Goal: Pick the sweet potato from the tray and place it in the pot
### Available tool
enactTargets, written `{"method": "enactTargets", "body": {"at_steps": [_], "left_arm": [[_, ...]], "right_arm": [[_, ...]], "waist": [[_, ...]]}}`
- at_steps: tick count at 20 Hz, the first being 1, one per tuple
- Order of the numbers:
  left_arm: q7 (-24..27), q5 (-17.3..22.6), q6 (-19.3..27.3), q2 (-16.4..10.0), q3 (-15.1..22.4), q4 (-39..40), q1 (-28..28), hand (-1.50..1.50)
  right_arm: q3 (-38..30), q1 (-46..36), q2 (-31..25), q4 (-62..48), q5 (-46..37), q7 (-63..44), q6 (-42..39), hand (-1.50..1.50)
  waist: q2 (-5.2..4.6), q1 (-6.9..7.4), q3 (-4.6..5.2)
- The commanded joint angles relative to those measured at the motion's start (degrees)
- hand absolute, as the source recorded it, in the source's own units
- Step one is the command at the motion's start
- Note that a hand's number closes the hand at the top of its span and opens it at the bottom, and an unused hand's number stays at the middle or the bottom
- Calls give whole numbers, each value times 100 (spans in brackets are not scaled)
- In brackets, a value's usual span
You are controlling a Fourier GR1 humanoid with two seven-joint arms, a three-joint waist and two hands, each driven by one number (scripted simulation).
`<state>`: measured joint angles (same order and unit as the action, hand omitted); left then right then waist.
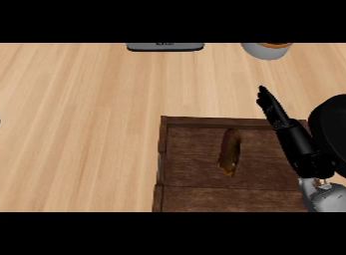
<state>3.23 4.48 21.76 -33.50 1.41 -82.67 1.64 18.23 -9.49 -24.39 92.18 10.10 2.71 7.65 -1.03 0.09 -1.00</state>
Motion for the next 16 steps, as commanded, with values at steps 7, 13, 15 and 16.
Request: {"method": "enactTargets", "body": {"at_steps": [7, 13, 15, 16], "left_arm": [[-440, 545, -1171, 759, 1122, -56, -79, 0], [-807, 881, -1588, 1272, 1572, 51, -288, 0], [-833, 865, -1635, 1325, 1660, 60, -288, 0], [-906, 895, -1617, 1340, 1619, 73, -354, 0]], "right_arm": [[718, -253, -1390, -1064, -2850, -1846, 1069, 150], [1021, -639, -82, -260, -4909, -1944, 3583, -150], [1367, -877, 308, -234, -5728, -2556, 3620, -150], [1495, -789, 439, -150, -6168, -2946, 3578, -150]], "waist": [[66, -365, 450], [187, -372, 142], [185, -206, 150], [201, -254, 148]]}}
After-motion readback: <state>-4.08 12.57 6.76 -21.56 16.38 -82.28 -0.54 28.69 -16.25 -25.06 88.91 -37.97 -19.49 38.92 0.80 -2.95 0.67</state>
